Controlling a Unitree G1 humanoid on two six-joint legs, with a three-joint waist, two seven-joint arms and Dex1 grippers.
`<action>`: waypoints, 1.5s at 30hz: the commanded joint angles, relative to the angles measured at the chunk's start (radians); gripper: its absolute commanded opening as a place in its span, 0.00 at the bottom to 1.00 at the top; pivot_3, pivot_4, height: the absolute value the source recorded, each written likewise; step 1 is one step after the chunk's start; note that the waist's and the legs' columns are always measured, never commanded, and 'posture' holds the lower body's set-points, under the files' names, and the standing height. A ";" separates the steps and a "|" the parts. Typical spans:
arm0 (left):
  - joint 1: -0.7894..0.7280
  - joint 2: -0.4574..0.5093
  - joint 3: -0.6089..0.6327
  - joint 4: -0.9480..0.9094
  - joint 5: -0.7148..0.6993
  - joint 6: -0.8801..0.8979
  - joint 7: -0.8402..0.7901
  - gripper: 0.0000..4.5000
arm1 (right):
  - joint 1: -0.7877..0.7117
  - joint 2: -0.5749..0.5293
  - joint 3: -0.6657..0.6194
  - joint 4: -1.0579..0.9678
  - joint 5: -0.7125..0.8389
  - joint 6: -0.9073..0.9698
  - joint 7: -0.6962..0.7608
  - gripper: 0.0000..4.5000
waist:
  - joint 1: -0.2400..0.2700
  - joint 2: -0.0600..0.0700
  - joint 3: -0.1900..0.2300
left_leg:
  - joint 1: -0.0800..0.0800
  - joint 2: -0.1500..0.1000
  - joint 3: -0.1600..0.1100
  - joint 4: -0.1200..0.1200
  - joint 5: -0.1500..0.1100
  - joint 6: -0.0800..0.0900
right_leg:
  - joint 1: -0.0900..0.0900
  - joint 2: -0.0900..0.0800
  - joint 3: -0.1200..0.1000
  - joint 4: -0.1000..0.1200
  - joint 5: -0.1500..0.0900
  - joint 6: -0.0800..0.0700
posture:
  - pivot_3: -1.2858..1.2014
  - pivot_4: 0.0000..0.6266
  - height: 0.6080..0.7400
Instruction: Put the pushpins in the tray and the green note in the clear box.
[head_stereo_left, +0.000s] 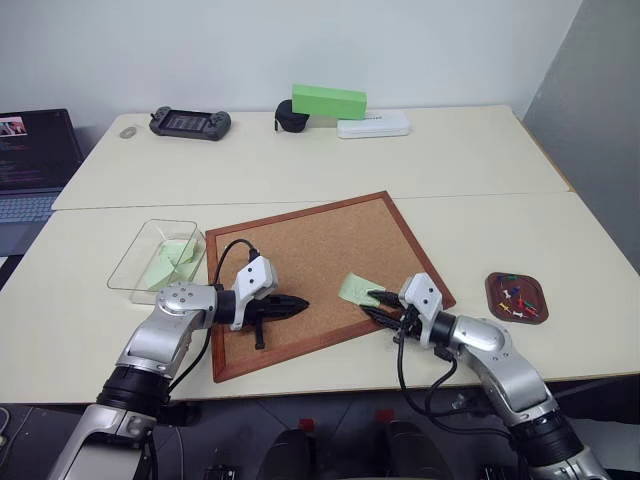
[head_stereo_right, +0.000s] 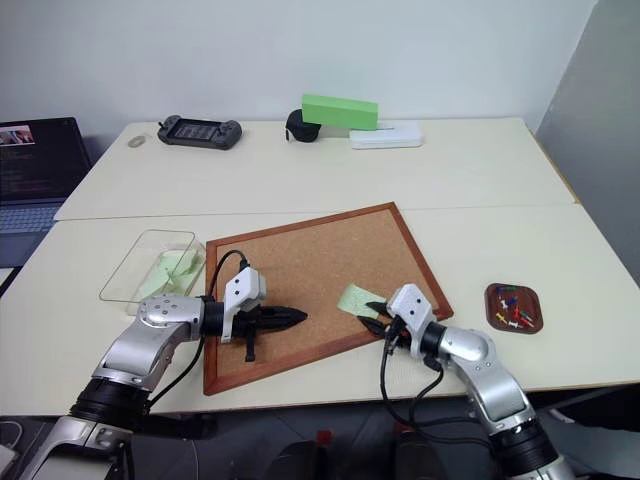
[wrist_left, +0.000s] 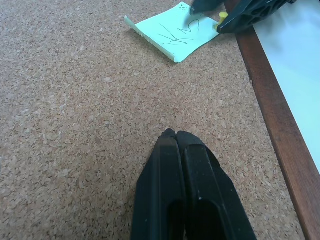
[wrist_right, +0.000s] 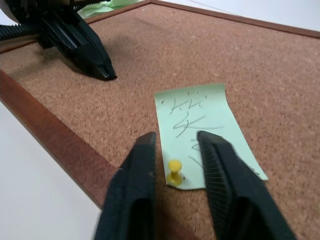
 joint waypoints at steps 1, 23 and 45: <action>0.039 0.019 -0.044 0.033 0.049 0.029 -0.010 0.00 | 0.002 -0.010 -0.006 -0.025 -0.006 -0.009 0.009 0.10 | -0.001 0.000 0.000 | 0.000 0.000 0.000 0.000 0.000 0.000 | 0.000 0.000 0.000 0.000 0.000 0.000 | 0.52 0.24 1.00; 0.031 0.009 -0.048 0.040 0.044 0.040 -0.009 0.00 | 0.010 0.001 -0.084 -0.198 0.051 0.036 -0.038 0.01 | -0.001 -0.001 0.000 | 0.000 0.000 0.000 0.000 0.000 0.000 | 0.000 0.000 0.000 0.001 0.000 0.000 | 0.52 0.24 1.00; 0.036 -0.112 0.106 -0.168 0.061 -0.341 0.189 0.62 | -0.043 -0.017 -0.140 -0.296 0.096 0.155 -0.095 0.00 | 0.005 -0.007 0.005 | -0.004 0.000 -0.002 0.000 0.000 0.000 | -0.003 -0.004 0.000 -0.001 0.000 0.000 | 0.52 0.24 1.00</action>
